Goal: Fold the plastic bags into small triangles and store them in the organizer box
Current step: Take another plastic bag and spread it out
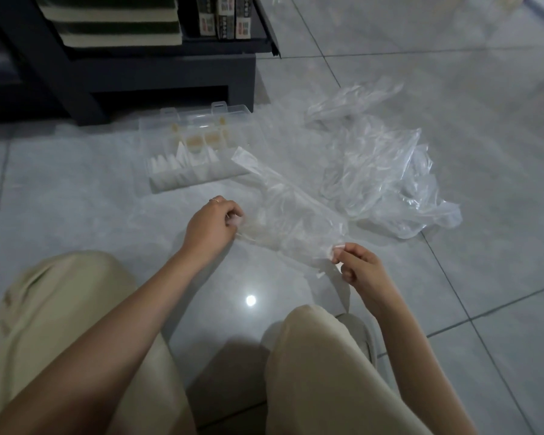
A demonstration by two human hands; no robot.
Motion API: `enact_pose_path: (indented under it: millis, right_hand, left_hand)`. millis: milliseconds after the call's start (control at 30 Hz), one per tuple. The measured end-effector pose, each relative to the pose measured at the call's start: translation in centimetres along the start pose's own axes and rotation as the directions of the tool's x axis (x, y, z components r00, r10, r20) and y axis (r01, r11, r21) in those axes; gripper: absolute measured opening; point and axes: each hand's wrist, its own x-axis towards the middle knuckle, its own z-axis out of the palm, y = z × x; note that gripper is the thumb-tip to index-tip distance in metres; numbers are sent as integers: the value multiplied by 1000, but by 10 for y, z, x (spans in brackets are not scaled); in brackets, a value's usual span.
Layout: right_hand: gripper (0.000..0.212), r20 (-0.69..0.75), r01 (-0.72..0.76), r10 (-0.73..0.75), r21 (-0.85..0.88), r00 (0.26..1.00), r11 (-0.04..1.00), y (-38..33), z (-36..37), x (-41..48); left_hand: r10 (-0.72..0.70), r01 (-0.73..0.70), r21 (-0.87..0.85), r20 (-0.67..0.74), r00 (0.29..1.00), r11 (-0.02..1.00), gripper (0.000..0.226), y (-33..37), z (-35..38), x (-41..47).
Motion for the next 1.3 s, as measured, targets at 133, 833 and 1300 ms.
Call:
enact_pose_path:
  millis: [133, 833, 1300]
  right_hand:
    - [13, 40, 8, -4, -104, 999, 995, -8, -13, -1]
    - [34, 166, 55, -147, 462, 975, 885, -4, -4, -10]
    - [40, 7, -47, 50, -230, 999, 972, 10, -11, -5]
  left_hand:
    - [-37, 27, -89, -113, 993, 996, 17, 7, 1, 2]
    - [-194, -57, -505, -430, 881, 861, 7, 24, -31, -5]
    - [-284, 165, 427, 232, 930, 889, 63, 15, -47, -26]
